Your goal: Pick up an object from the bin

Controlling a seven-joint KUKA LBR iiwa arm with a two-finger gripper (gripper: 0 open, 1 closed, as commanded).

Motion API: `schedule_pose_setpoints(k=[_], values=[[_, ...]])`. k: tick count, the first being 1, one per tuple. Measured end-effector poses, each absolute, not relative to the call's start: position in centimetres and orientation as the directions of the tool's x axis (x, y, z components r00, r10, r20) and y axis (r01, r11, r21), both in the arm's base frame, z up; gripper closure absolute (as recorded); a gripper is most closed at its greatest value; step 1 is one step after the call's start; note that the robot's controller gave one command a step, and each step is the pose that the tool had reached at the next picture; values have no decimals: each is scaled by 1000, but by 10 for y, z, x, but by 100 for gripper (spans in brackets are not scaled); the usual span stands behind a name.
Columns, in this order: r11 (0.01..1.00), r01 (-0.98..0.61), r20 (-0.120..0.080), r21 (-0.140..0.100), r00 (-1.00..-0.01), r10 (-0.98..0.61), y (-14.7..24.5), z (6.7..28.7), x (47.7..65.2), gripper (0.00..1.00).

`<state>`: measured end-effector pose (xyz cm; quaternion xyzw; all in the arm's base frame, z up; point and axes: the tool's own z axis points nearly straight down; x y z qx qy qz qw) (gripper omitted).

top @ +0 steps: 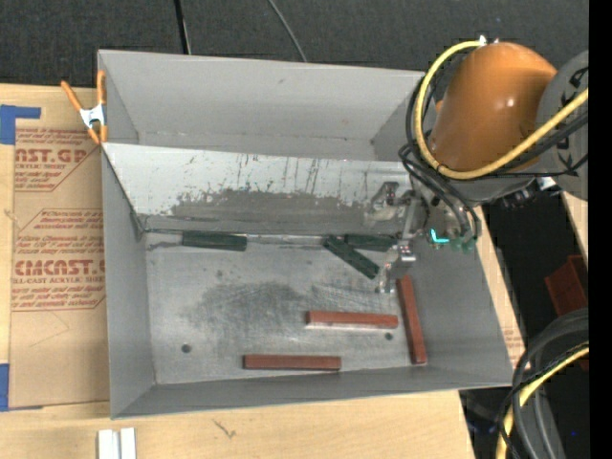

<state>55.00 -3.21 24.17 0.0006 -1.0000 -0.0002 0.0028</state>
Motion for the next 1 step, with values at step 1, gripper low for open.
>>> schedule_pose_setpoints(k=[1], values=[[1000,-1,-2,0,-1000,-1,-32,246,551,0]])
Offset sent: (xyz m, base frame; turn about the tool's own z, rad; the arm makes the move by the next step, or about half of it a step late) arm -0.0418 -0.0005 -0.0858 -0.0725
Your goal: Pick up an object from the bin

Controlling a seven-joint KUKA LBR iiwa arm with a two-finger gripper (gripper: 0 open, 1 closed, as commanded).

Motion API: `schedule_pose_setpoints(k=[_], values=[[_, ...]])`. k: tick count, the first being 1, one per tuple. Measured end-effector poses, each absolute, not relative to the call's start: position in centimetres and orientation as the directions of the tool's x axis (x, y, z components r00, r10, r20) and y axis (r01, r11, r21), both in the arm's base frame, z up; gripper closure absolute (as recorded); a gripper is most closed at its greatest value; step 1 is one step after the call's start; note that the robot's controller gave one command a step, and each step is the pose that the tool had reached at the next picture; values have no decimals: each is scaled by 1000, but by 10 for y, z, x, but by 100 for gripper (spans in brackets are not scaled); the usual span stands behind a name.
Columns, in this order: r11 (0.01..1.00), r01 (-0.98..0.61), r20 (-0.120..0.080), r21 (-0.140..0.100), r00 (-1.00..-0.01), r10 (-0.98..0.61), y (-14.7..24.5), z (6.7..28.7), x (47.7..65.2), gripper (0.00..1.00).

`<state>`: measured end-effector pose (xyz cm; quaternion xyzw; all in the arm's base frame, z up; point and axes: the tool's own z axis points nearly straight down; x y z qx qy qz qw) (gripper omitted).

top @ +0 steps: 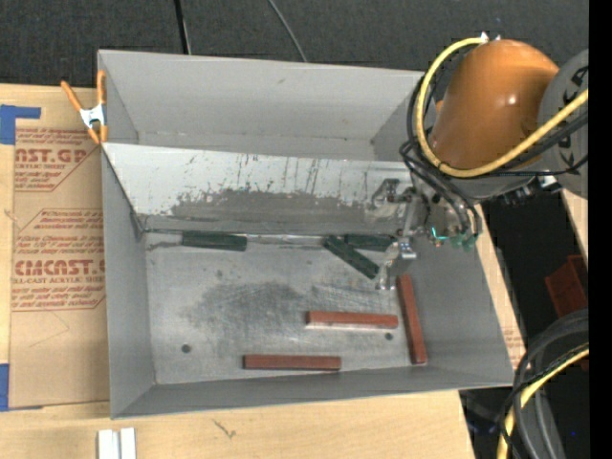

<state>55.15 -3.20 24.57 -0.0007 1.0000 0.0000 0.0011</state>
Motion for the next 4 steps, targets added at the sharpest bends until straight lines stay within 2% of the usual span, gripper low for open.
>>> schedule_pose_setpoints(k=[1,2,3,4], values=[[999,-47,-7,-1,-999,-47,-32,191,525,0],[999,46,-4,1,-999,46,-23,133,516,0],[998,-68,1,0,-998,-68,-24,84,506,100],[998,-69,0,0,-998,-69,-24,84,506,100]])
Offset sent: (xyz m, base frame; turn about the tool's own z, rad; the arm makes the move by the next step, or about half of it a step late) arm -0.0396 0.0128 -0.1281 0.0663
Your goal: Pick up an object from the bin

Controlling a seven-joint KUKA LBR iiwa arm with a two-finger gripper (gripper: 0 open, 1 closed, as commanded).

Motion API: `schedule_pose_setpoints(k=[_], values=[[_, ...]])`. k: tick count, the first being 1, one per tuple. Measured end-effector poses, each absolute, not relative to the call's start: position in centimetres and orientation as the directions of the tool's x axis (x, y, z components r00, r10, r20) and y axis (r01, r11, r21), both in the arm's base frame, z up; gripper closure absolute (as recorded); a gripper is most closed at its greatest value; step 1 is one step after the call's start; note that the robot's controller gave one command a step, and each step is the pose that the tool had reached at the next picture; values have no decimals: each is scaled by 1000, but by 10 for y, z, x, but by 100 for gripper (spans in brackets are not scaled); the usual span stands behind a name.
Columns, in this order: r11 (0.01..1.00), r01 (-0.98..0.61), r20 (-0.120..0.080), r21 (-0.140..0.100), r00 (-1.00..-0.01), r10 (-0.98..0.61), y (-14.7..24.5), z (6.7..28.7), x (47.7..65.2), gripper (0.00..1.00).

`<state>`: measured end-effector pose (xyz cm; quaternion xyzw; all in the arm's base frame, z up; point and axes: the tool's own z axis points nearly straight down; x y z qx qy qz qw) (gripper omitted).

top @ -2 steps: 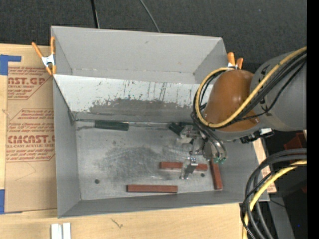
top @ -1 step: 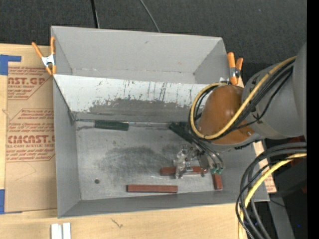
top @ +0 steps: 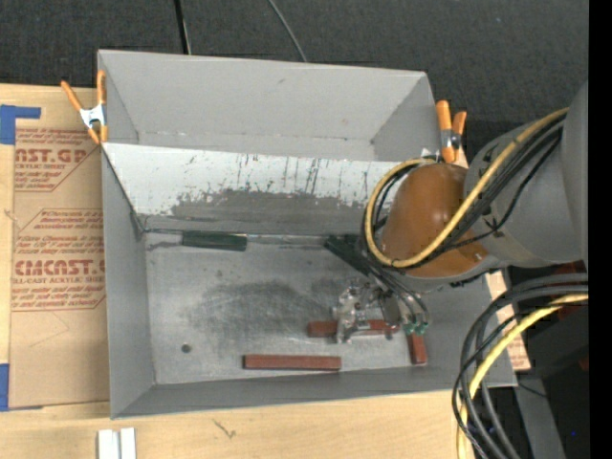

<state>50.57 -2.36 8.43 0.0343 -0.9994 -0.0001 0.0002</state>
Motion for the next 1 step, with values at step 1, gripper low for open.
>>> schedule_pose_setpoints(k=[1], values=[[998,-57,-6,-1,-998,-57,-40,289,504,100]])
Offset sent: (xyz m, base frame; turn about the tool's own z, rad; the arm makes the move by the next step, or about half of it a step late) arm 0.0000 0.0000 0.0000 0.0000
